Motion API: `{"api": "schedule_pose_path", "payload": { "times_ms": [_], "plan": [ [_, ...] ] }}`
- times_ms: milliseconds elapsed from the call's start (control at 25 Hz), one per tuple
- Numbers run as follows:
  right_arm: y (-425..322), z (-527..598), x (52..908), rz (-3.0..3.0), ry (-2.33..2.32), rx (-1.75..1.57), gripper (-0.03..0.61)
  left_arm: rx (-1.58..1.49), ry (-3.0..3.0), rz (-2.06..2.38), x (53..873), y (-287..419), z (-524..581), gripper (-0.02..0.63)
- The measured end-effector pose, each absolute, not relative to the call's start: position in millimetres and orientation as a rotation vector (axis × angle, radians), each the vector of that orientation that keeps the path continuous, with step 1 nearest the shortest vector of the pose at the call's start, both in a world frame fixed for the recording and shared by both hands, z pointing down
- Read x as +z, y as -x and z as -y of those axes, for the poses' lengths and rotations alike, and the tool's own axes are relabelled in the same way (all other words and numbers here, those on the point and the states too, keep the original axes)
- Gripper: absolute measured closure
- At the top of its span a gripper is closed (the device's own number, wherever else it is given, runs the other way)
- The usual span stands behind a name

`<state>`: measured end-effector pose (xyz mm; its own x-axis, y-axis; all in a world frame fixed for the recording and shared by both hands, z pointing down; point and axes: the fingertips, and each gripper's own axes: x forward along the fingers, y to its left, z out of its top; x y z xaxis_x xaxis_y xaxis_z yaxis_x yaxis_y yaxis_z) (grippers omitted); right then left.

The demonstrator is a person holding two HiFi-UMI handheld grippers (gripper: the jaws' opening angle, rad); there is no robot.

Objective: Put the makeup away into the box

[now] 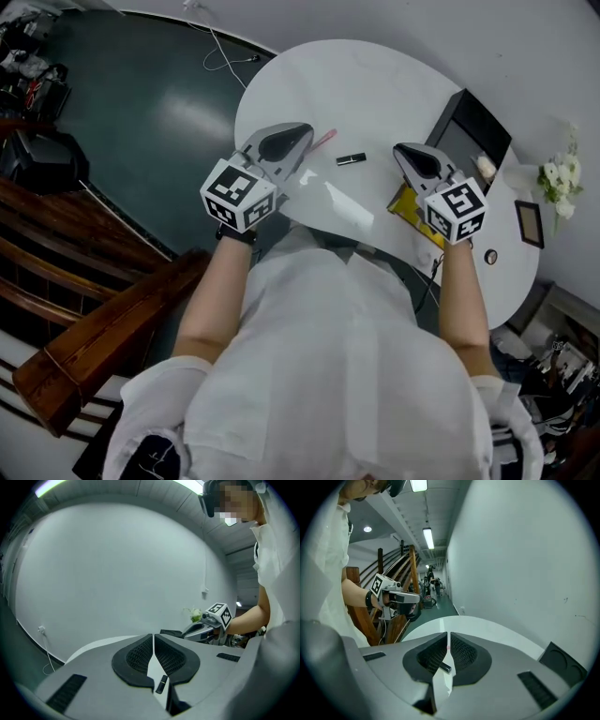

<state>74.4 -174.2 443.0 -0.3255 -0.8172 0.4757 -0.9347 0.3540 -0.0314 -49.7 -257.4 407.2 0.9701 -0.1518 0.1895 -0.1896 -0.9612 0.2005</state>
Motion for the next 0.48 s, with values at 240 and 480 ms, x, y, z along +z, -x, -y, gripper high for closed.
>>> {"api": "schedule_pose_path", "payload": {
  "times_ms": [240,480],
  "plan": [
    [-47.3,190.2,472.4,2.23,-1.353,0.438,0.554,0.277,-2.884,0.231,423.0,51.8,262.7,0.588],
    [-25.7,197.4,509.9,2.165,-1.131,0.423,0.529,0.3,-2.87,0.22,437.5,52.5,265.0,0.588]
  ]
}}
